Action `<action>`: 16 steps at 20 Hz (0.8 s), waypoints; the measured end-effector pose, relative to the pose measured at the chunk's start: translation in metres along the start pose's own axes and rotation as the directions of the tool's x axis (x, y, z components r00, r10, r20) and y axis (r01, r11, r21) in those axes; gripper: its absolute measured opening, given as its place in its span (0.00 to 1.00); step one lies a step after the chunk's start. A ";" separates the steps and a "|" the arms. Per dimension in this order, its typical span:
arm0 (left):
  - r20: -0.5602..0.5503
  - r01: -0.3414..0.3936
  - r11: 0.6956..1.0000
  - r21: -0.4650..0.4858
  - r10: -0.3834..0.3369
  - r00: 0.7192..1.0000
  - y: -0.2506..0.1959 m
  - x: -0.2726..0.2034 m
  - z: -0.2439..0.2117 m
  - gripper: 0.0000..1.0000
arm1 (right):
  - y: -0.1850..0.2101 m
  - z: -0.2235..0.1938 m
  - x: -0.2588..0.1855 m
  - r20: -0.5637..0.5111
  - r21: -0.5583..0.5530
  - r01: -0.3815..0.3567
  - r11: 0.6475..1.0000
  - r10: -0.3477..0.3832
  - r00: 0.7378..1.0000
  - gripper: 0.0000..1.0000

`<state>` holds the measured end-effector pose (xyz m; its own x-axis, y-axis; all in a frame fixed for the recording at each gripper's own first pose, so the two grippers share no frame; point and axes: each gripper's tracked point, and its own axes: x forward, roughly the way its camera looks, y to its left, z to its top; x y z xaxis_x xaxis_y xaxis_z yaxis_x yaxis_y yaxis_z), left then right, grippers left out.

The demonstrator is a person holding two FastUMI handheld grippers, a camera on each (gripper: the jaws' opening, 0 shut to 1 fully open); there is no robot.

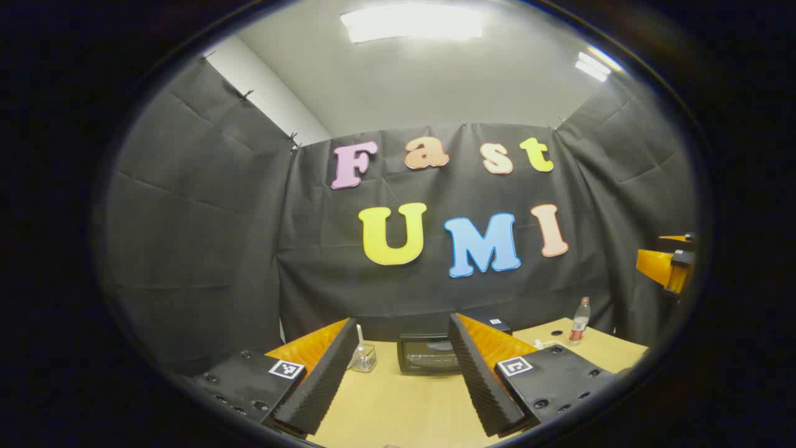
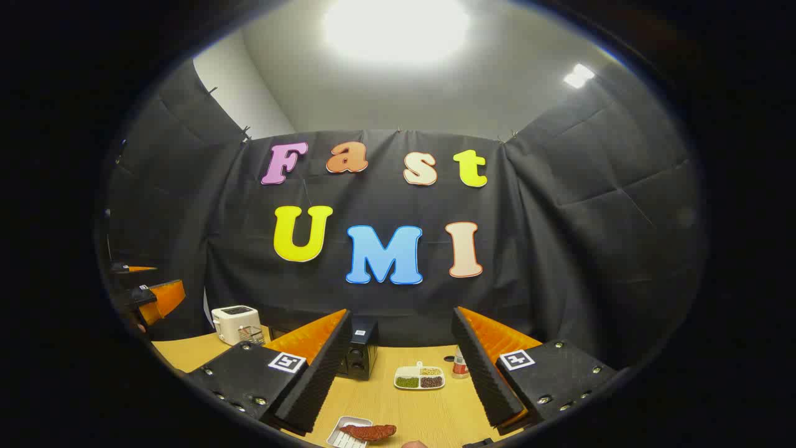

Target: Open the electric oven with the left hand, put the food in, and close the electric oven.

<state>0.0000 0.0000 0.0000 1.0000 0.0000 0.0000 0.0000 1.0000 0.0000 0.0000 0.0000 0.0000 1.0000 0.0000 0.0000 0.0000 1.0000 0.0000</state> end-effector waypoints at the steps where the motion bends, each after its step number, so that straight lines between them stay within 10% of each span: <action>1: 0.008 -0.008 1.000 -0.001 0.008 1.000 0.001 -0.001 0.002 0.99 | 0.001 0.001 0.002 0.000 0.005 -0.006 1.000 0.006 1.000 0.97; 16: 0.012 0.006 1.000 -0.007 -0.006 1.000 -0.033 0.004 0.005 0.99 | -0.011 -0.011 0.014 -0.012 -0.014 -0.057 0.998 0.056 0.998 0.97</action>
<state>0.0040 -0.0327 0.0046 0.9999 -0.0057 0.0120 0.0058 1.0000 -0.0068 0.0135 -0.0113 -0.0106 0.9983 0.0564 -0.0121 -0.0565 0.9983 -0.0140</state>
